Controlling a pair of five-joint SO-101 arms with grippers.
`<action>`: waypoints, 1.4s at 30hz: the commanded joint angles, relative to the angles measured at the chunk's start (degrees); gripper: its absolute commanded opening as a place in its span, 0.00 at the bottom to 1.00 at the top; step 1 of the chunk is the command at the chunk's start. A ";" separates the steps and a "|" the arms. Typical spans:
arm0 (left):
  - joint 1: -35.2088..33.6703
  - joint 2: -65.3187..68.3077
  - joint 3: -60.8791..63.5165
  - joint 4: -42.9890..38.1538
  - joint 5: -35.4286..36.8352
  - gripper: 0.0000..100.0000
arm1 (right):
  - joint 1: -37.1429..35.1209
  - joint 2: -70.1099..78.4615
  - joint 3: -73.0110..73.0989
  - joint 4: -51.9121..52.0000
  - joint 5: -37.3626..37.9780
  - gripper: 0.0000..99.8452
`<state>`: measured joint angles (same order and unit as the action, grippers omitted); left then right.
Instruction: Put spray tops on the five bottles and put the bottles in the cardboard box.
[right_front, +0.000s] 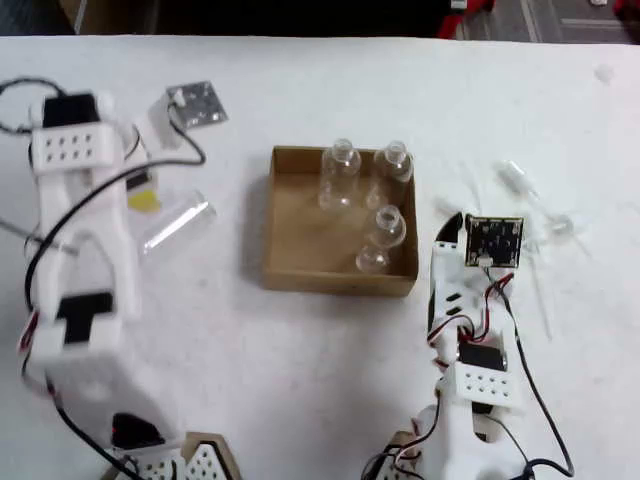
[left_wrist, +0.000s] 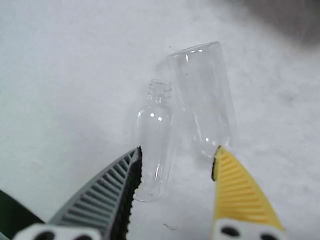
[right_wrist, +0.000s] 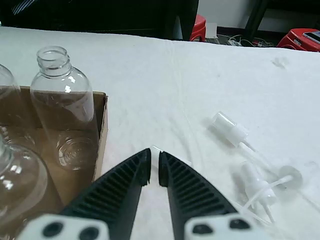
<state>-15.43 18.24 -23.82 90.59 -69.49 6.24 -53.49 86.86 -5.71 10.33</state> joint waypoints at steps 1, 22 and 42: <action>0.92 16.84 -29.71 7.38 -1.23 0.21 | -0.40 0.22 -1.93 -1.36 0.62 0.02; 0.92 44.44 -57.49 11.60 -3.87 0.22 | -1.27 0.22 -1.93 -1.36 0.70 0.02; 0.84 49.27 -53.27 8.35 -6.51 0.26 | -1.27 0.31 -1.93 -1.36 0.70 0.02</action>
<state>-14.81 67.03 -76.31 99.74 -74.42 5.19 -53.49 86.86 -5.71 10.33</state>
